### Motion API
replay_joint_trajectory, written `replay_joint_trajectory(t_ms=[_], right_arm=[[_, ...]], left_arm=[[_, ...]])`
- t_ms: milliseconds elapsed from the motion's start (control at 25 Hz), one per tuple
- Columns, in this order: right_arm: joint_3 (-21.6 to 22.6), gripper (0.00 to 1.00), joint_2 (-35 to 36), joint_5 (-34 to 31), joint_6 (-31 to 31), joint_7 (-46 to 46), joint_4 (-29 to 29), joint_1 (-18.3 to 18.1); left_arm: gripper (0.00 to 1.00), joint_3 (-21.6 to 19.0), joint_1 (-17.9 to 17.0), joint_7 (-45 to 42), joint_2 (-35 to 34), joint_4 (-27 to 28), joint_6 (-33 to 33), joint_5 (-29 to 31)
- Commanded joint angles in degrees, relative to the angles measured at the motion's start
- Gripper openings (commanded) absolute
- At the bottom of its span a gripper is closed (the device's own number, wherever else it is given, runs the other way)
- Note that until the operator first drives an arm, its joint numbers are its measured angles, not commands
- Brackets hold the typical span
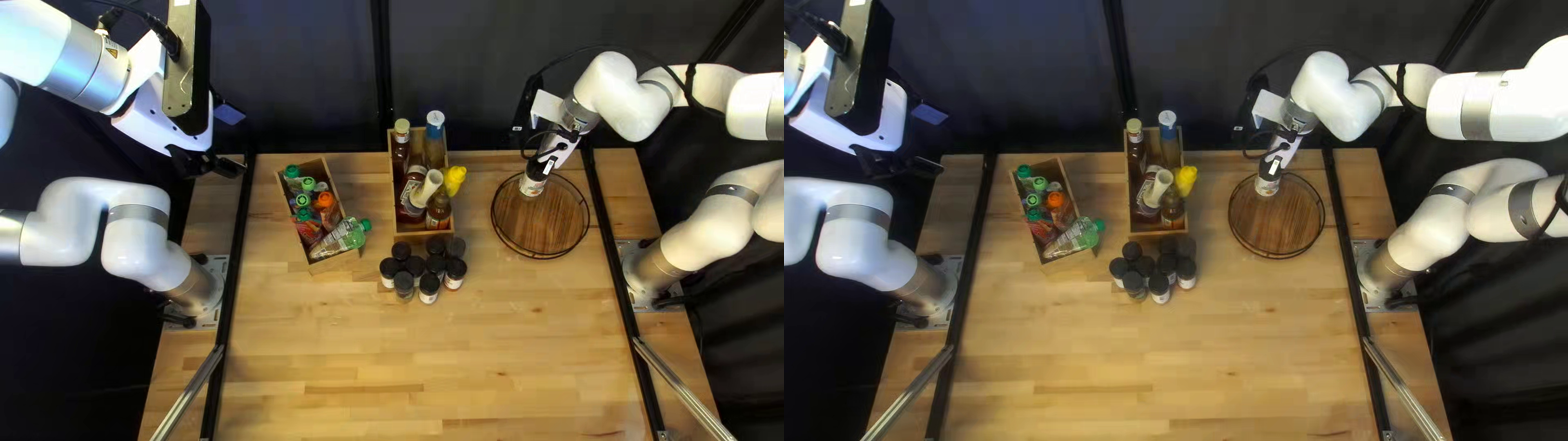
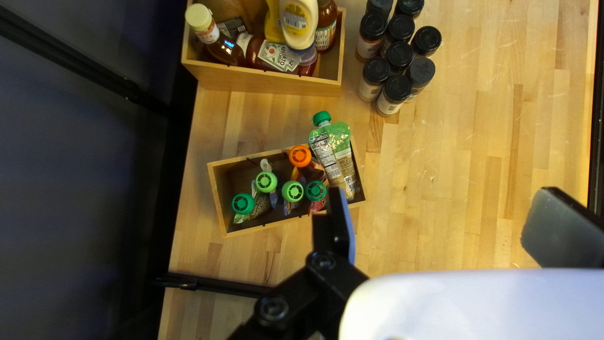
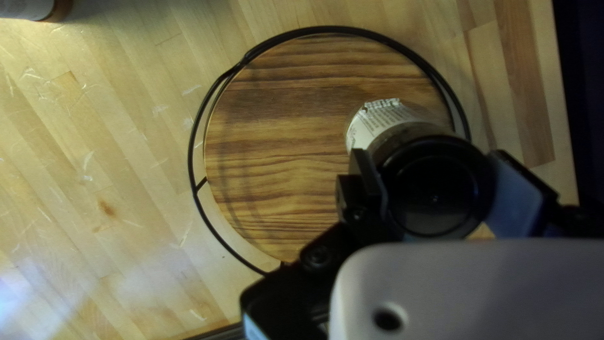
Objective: Separate condiments, baby food and spices and place it in 3 different racks/containers
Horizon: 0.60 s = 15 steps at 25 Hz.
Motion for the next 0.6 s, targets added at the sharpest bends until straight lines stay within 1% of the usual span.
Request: replay_joint_trajectory(t_ms=[40,240,600], right_arm=[[0.34,1.00,1.00,1.20,-4.35,0.95,-2.44,0.37],[0.30,1.00,1.88,1.37,-4.45,0.75,-3.21,0.57],[0.87,1.00,2.57,1.37,-3.63,1.32,-2.81,0.90]], left_arm=[[1.00,0.00,0.00,0.00,0.00,0.00,0.00,0.00],[1.00,0.00,0.00,0.00,0.00,0.00,0.00,0.00],[1.00,0.00,0.00,0.00,0.00,0.00,0.00,0.00]])
